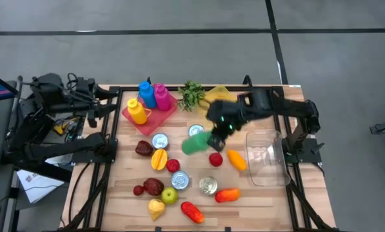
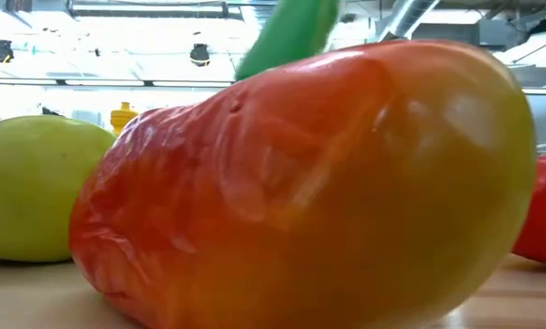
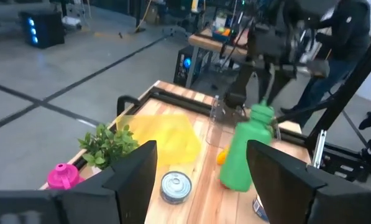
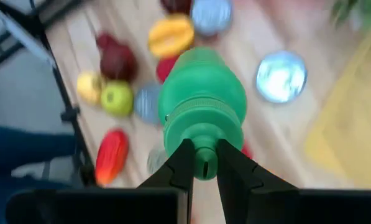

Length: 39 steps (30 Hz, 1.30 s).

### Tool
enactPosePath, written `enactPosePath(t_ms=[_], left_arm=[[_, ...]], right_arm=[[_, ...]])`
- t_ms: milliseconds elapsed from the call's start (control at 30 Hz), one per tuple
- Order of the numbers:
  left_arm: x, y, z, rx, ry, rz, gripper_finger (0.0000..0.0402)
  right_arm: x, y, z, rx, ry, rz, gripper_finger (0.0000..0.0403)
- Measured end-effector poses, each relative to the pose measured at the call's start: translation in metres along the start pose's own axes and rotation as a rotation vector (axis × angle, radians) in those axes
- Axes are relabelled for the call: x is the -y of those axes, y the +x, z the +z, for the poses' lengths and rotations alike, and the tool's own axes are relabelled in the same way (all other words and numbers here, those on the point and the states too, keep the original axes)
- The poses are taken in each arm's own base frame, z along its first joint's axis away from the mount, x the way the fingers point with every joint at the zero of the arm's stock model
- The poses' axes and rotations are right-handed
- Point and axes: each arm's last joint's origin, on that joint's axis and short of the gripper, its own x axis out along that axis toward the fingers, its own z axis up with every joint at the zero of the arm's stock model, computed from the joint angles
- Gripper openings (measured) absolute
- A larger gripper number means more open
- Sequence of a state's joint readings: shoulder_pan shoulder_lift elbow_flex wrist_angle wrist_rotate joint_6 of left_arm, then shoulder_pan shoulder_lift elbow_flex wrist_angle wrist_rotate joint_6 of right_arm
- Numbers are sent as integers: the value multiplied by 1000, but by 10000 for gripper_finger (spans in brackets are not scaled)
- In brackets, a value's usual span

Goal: Pick & Place Food Item
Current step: Put the green water bottle into the pink bin

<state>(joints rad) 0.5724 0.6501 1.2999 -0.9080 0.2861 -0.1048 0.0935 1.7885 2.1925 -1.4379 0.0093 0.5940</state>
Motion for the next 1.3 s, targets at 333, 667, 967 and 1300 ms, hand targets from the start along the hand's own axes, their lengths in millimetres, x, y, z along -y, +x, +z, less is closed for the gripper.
enactPosePath(t_ms=[333, 667, 967, 1300], left_arm=[[-18, 94, 14, -152, 77, -245, 258], [-5, 184, 14, -100, 290, -502, 258], [16, 235, -2, -111, 372, -564, 258], [28, 257, -12, -118, 391, -539, 258]], right_arm=[[26, -2, 32, 172, -77, -16, 40], [27, -2, 34, 201, -110, -55, 40], [26, -3, 36, 219, -136, -51, 41], [24, 0, 36, 220, -189, -44, 41]])
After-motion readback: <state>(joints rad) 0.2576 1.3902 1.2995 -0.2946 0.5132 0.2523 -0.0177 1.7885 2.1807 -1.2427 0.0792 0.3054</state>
